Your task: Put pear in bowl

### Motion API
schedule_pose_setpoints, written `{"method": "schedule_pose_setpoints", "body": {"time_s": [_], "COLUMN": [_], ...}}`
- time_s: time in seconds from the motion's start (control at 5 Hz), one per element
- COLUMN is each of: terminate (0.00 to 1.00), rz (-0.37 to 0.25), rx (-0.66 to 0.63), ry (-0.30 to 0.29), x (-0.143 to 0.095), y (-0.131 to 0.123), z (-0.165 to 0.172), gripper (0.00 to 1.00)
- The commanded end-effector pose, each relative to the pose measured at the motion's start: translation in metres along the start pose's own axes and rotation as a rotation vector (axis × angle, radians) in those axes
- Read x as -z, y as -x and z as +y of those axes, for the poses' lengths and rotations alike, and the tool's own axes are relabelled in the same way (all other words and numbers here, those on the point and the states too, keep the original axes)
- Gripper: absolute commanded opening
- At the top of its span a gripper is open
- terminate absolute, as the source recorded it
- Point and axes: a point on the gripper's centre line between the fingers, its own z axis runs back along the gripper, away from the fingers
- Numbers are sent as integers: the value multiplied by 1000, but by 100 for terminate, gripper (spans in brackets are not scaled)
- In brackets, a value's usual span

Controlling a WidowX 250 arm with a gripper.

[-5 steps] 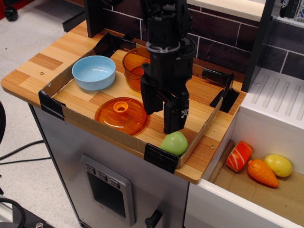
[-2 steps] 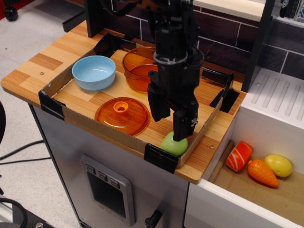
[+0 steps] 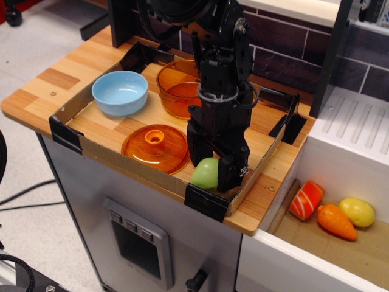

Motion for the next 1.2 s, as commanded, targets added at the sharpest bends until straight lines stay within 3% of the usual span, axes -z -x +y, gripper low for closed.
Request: {"method": "schedule_pose_setpoints", "body": {"time_s": [0.0, 0.2, 0.4, 0.8, 1.0], "terminate": [0, 0, 0, 0, 0], "rz": [-20, -17, -52, -209, -243], "rx": [-3, -24, -112, -380, -478], "ry": [-13, 34, 47, 9, -7], "x": [0, -12, -33, -77, -91], "y": [1, 2, -3, -16, -8], "z": [1, -2, 4, 62, 93], "gripper": [0, 0, 0, 0, 0]}}
